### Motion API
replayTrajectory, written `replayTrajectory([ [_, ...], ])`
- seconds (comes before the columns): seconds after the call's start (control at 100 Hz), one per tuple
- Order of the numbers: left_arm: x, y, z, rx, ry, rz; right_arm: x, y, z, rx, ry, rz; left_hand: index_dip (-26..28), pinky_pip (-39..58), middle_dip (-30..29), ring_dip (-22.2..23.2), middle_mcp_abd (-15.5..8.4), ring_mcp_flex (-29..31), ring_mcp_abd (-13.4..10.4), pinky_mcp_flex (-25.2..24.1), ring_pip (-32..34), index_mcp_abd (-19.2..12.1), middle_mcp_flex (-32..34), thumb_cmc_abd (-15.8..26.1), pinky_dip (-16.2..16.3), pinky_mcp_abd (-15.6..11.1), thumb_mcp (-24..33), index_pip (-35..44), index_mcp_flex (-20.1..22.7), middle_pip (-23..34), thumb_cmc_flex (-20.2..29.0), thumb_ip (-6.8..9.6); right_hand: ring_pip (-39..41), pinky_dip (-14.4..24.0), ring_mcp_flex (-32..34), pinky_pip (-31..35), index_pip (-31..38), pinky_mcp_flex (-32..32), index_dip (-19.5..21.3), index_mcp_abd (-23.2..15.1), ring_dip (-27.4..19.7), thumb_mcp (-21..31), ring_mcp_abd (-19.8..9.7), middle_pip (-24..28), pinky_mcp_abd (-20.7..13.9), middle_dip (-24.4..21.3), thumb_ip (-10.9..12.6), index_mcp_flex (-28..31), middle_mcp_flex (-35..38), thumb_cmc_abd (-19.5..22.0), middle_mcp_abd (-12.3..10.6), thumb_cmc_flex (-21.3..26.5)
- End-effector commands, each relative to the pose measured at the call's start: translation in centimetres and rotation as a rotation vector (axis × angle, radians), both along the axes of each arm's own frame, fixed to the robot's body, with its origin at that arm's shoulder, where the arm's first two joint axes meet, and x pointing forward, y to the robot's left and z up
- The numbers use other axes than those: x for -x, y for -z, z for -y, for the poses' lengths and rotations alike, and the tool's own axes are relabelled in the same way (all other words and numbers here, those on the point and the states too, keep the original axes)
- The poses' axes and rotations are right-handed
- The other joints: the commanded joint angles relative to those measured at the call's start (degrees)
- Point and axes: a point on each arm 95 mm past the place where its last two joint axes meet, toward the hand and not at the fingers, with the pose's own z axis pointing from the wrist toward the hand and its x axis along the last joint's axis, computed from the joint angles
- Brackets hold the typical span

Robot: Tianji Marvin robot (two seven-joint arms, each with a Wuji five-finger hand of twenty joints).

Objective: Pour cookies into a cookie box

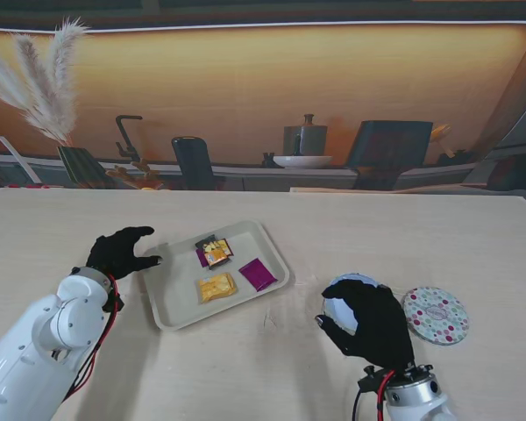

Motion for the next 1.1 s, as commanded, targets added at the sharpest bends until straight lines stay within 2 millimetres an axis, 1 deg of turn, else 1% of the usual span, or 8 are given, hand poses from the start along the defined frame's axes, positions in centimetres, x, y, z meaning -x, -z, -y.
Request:
replayTrajectory([
  [0.0, -0.2, 0.9, 0.2, 0.016, -0.004, -0.019, 0.1, 0.1, -0.2, -0.001, -0.004, -0.013, 0.21, -0.20, 1.46, 0.96, -1.57, -0.26, 0.59, -0.62, -0.34, -0.38, 0.02, -2.09, 0.15, 1.75, 1.18, 1.13, 0.09, -0.13, -1.44, -1.83, 0.41, 0.05, 1.06, 0.18, -0.33, -0.51, 0.17, -1.25, -0.04, 0.82, 1.30, 0.23, 1.45, 0.17, 1.60, 0.20, 1.53, 1.46, -0.64, -1.74],
  [0.05, -0.5, 1.2, 0.3, 0.015, -0.013, -0.009, 0.1, 0.1, -0.2, -0.002, -0.003, -0.013, 0.77, 0.03, 1.82, 1.20, -1.47, 0.29, 0.75, -0.29, 0.10, -0.58, 0.90, -2.43, 0.22, 2.10, 1.36, 2.06, 0.75, 0.42, -1.71, -1.87, 0.38, 0.06, 1.00, 0.18, -0.33, -0.51, 0.17, -1.13, -0.06, 0.85, 1.42, 0.23, 1.45, 0.16, 1.61, 0.27, 1.59, 1.42, -0.62, -1.73],
  [0.39, -2.3, 3.0, 0.3, -0.023, -0.063, -0.075, 0.0, 0.3, -0.2, -0.004, -0.009, -0.024, 2.35, 0.01, 2.82, 1.84, -1.24, 0.51, 1.02, -0.56, 1.11, -0.17, 0.97, -3.56, 0.10, 2.03, 2.59, 3.75, -0.36, 1.19, -2.31, -1.97, 0.42, 0.10, 1.09, 0.18, -0.35, -0.48, 0.19, -1.25, -0.06, 0.87, 1.35, 0.20, 1.44, 0.14, 1.62, 0.53, 1.80, 1.53, -0.60, -1.73],
  [0.56, -3.2, 3.5, 0.3, -0.037, -0.086, -0.118, -0.1, 0.3, -0.3, -0.007, -0.009, -0.028, 6.35, 1.99, 13.09, 10.20, -1.31, 1.78, 1.83, 0.13, 11.20, 0.18, 2.69, -4.78, 0.48, 1.81, 5.69, 8.12, -0.89, 8.95, -3.33, -2.55, 0.42, 0.10, 1.11, 0.16, -0.33, -0.50, 0.21, -1.25, -0.06, 0.91, 1.32, 0.17, 1.44, 0.13, 1.63, 0.73, 1.85, 1.53, -0.68, -1.70],
  [0.67, -3.7, 3.7, 0.4, -0.036, -0.094, -0.134, -0.1, 0.3, -0.2, -0.004, -0.008, -0.029, 7.02, 2.43, 14.81, 11.11, -0.64, 1.94, 1.92, 0.29, 11.93, 0.08, 3.24, -4.69, 0.56, 1.82, 5.73, 9.01, -0.81, 9.81, -3.46, -2.60, 0.45, 0.11, 1.23, 0.21, -0.32, -0.42, 0.23, -1.23, -0.06, 0.93, 1.39, 0.13, 1.41, 0.10, 1.63, 0.82, 1.97, 1.55, -0.67, -1.73],
  [0.85, -4.4, 3.8, 0.5, -0.045, -0.098, -0.171, -0.2, 0.4, -0.1, -0.010, -0.005, -0.036, 8.54, 2.87, 18.10, 12.31, -1.52, 2.19, 2.06, 0.30, 12.67, -0.69, 4.41, -4.82, 0.50, 1.76, 5.85, 11.11, -0.12, 11.11, -3.49, -2.64, 0.44, 0.10, 1.21, 0.18, -0.36, -0.48, 0.23, -1.22, -0.07, 0.99, 1.44, 0.10, 1.46, 0.09, 1.64, 0.93, 2.04, 1.55, -0.65, -1.62],
  [0.97, -4.6, 4.1, 0.7, -0.041, -0.100, -0.199, -0.3, 0.4, -0.2, -0.009, -0.007, -0.040, 12.26, 2.92, 20.33, 12.84, -1.87, 2.65, 2.16, 0.28, 12.97, -1.93, 5.65, -4.99, 0.39, 1.77, 6.56, 15.92, 0.21, 12.28, -2.97, -2.58, 0.50, 0.11, 1.27, 0.24, -0.34, -0.39, 0.25, -1.31, -0.05, 1.08, 1.35, 0.14, 1.40, 0.10, 1.67, 1.05, 2.14, 1.63, -0.69, -1.54],
  [1.09, -4.7, 4.3, 0.9, -0.029, -0.101, -0.231, -0.3, 0.5, -0.3, -0.008, -0.008, -0.042, 20.30, 1.89, 22.37, 11.86, -2.81, 2.66, 1.59, 0.25, 11.57, -3.93, 6.55, -5.27, -0.37, 1.48, 8.85, 24.37, -0.94, 13.17, -1.42, -2.32, 0.52, 0.11, 1.33, 0.25, -0.29, -0.36, 0.28, -1.26, -0.05, 1.21, 1.35, 0.17, 1.54, 0.11, 1.71, 1.18, 2.30, 1.67, -0.66, -1.41],
])
